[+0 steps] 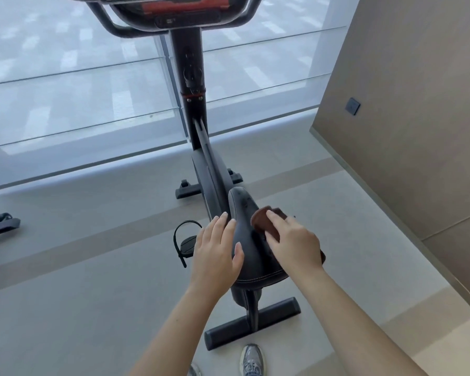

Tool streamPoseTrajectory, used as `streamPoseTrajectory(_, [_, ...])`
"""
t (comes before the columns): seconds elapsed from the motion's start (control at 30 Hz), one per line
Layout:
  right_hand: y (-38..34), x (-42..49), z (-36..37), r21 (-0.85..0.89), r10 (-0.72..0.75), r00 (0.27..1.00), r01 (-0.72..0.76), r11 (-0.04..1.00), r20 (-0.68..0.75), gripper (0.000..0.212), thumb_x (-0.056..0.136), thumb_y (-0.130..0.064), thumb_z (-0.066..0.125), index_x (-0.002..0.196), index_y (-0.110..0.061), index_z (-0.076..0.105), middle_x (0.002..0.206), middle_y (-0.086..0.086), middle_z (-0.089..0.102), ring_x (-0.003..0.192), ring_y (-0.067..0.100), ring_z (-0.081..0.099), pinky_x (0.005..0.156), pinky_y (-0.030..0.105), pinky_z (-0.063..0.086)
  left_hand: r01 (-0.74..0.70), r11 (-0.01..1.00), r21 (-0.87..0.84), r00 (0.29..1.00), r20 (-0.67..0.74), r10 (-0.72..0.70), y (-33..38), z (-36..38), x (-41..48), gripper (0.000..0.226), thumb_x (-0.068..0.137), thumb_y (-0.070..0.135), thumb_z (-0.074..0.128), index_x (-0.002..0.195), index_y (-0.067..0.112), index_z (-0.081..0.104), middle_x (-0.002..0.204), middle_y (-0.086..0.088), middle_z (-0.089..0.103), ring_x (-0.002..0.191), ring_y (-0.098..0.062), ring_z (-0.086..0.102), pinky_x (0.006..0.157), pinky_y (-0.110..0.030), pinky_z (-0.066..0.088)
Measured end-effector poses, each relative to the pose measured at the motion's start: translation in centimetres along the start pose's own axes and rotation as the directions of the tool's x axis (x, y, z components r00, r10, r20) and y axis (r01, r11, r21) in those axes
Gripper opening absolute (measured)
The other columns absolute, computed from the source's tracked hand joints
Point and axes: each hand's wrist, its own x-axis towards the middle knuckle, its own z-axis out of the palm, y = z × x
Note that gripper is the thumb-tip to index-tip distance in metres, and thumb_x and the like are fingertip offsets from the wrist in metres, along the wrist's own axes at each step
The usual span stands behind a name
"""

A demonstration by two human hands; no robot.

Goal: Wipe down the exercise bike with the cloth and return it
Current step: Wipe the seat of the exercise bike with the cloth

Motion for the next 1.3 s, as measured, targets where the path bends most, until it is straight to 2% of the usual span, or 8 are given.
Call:
streamPoseTrajectory(0.17, [-0.1, -0.6, 0.8, 0.104, 0.048, 0.999, -0.047, 0.993, -0.008, 0.044, 0.083, -0.035, 0.064, 0.126, -0.027, 0.056, 0.097, 0.007, 0.054, 0.094, 0.024, 0.05, 0.073, 0.032, 0.045, -0.005, 1.0, -0.024, 1.0, 0.001, 0.005, -0.5, 0.3, -0.1, 0.047, 0.069, 0.007, 0.075, 0.113, -0.001, 0.06, 0.121, -0.019, 0.059, 0.111, -0.036, 0.056, 0.093, -0.049, 0.042])
streamPoseTrajectory(0.3, [1.2, -0.6, 0.3, 0.175, -0.057, 0.997, 0.048, 0.983, 0.047, 0.049, 0.079, -0.038, 0.066, 0.126, -0.027, 0.055, 0.108, 0.004, 0.05, 0.103, 0.023, 0.047, 0.084, 0.034, 0.044, -0.003, 0.999, -0.046, 1.0, -0.002, 0.003, -0.8, 0.7, -0.1, 0.046, 0.07, 0.007, 0.074, 0.114, -0.001, 0.059, 0.122, -0.019, 0.058, 0.112, -0.036, 0.055, 0.095, -0.048, 0.04])
streamPoseTrajectory(0.5, [2.5, -0.8, 1.4, 0.007, -0.253, 0.937, 0.259, 0.966, 0.241, 0.064, 0.085, -0.05, 0.053, 0.141, -0.032, 0.03, 0.154, 0.005, 0.018, 0.142, 0.027, 0.012, 0.113, 0.049, 0.009, 0.027, 0.994, -0.103, 0.999, 0.026, -0.025, -1.3, 0.9, -0.5, 0.044, 0.078, 0.013, 0.059, 0.12, 0.0, 0.055, 0.127, -0.018, 0.055, 0.118, -0.035, 0.05, 0.098, -0.048, 0.039])
streamPoseTrajectory(0.7, [1.3, -0.9, 2.5, -0.045, -0.221, 0.969, 0.227, 0.973, 0.11, 0.053, 0.084, -0.038, 0.057, 0.134, -0.024, 0.047, 0.144, 0.013, 0.041, 0.13, 0.037, 0.04, 0.102, 0.057, 0.035, 0.065, 0.992, -0.104, 0.995, 0.087, -0.056, -2.1, 1.4, -1.6, 0.048, 0.08, 0.018, 0.056, 0.125, 0.001, 0.052, 0.13, -0.017, 0.052, 0.121, -0.034, 0.048, 0.1, -0.049, 0.035])
streamPoseTrajectory(0.87, [1.5, 0.3, 3.2, -0.06, -0.192, 0.971, 0.202, 0.978, 0.142, 0.052, 0.09, -0.039, 0.048, 0.14, -0.033, 0.034, 0.151, 0.003, 0.029, 0.137, 0.03, 0.029, 0.105, 0.051, 0.032, 0.09, 0.993, -0.082, 0.982, 0.174, -0.075, -2.3, 1.9, -2.2, 0.057, 0.086, 0.039, 0.042, 0.133, 0.007, 0.045, 0.139, -0.011, 0.045, 0.13, -0.029, 0.038, 0.106, -0.047, 0.029])
streamPoseTrajectory(1.0, [1.1, 2.9, 3.5, -0.048, -0.108, 0.962, 0.124, 0.991, 0.251, 0.054, 0.092, -0.044, 0.039, 0.142, -0.041, 0.019, 0.154, -0.001, 0.02, 0.139, 0.024, 0.02, 0.105, 0.047, 0.029, 0.076, 0.994, -0.072, 0.976, 0.211, -0.06, -1.9, 2.3, -2.5, 0.062, 0.083, 0.044, 0.047, 0.135, 0.01, 0.042, 0.141, -0.007, 0.042, 0.132, -0.027, 0.034, 0.108, -0.044, 0.024])
streamPoseTrajectory(1.13, [1.1, 3.0, 3.0, -0.036, -0.091, 0.958, 0.104, 0.994, 0.272, 0.055, 0.089, -0.043, 0.044, 0.14, -0.043, 0.023, 0.152, -0.003, 0.022, 0.136, 0.022, 0.024, 0.1, 0.046, 0.032, 0.063, 0.997, -0.054, 0.974, 0.219, -0.05, -1.4, 2.4, -2.7, 0.066, 0.08, 0.046, 0.051, 0.133, 0.008, 0.044, 0.139, -0.01, 0.045, 0.13, -0.029, 0.037, 0.106, -0.045, 0.025])
streamPoseTrajectory(1.3, [3.5, -2.3, 2.0, 0.057, -0.147, 0.983, 0.141, 0.988, 0.114, 0.054, 0.085, -0.032, 0.057, 0.136, -0.037, 0.039, 0.15, -0.001, 0.031, 0.137, 0.026, 0.026, 0.094, 0.047, 0.039, 0.036, 0.998, -0.048, 0.971, 0.237, -0.023, -0.8, 2.7, -2.5, 0.067, 0.081, 0.047, 0.05, 0.135, 0.008, 0.042, 0.141, -0.01, 0.042, 0.132, -0.029, 0.034, 0.107, -0.046, 0.024])
